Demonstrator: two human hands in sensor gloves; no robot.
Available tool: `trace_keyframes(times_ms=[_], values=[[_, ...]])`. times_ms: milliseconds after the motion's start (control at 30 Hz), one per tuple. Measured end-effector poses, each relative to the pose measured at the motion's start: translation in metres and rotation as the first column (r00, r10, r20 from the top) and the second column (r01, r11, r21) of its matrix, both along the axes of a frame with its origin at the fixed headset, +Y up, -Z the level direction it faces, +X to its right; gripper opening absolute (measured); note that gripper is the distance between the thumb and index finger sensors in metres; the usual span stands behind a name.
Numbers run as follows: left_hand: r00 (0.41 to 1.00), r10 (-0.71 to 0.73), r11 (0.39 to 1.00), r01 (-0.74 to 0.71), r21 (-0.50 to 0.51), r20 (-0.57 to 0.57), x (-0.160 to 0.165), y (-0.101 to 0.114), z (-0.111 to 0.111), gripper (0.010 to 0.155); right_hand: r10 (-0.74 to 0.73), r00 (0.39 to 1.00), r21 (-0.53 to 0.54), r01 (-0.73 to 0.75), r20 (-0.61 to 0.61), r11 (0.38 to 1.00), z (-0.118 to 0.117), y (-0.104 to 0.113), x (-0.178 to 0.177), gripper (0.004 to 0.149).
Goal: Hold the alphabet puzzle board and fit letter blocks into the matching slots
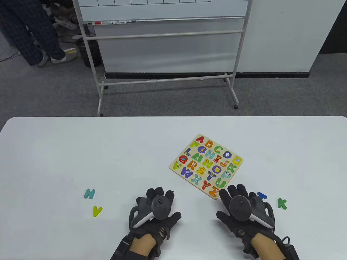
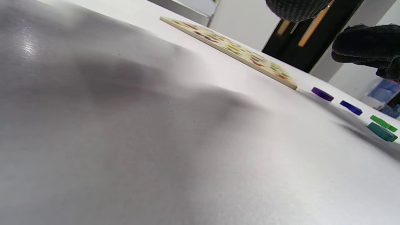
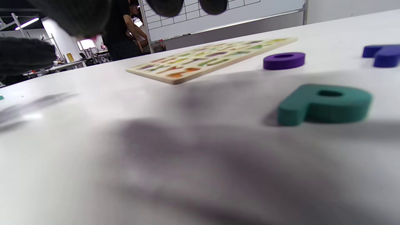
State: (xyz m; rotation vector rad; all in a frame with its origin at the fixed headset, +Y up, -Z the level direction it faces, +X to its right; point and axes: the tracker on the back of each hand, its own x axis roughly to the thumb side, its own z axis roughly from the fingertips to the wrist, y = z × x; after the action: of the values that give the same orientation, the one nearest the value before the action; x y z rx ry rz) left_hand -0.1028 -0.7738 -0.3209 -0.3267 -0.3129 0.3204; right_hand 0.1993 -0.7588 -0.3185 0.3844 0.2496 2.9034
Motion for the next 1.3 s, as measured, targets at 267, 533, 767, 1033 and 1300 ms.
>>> trace_keyframes(times_ms=[267, 533, 767, 1033, 1300], values=[[1.000, -0.001, 1.000, 0.001, -0.002, -0.009, -0.001, 0.001, 0.000, 0.084, -0.005, 1.000, 0.000, 0.005, -0.009, 1.000, 0.001, 0.000, -0.001, 0.082], [1.000, -0.012, 0.999, 0.013, -0.043, 0.021, 0.002, -0.007, 0.000, 0.084, -0.037, 0.999, 0.001, 0.037, 0.024, 0.999, 0.000, 0.002, 0.007, 0.083], [0.997, 0.050, 0.997, -0.047, -0.063, 0.054, 0.005, -0.017, -0.002, 0.080, -0.083, 0.994, 0.001, 0.084, 0.076, 0.997, -0.003, 0.003, 0.022, 0.085], [0.994, -0.085, 0.994, 0.089, -0.065, 0.067, 0.029, -0.011, -0.041, 0.079, -0.093, 0.992, -0.018, 0.094, 0.084, 0.995, -0.008, 0.000, 0.026, 0.085], [0.995, -0.100, 0.992, 0.100, -0.080, 0.006, 0.054, -0.012, -0.119, 0.078, -0.101, 0.992, -0.027, 0.103, 0.078, 0.994, -0.009, -0.001, 0.025, 0.085]])
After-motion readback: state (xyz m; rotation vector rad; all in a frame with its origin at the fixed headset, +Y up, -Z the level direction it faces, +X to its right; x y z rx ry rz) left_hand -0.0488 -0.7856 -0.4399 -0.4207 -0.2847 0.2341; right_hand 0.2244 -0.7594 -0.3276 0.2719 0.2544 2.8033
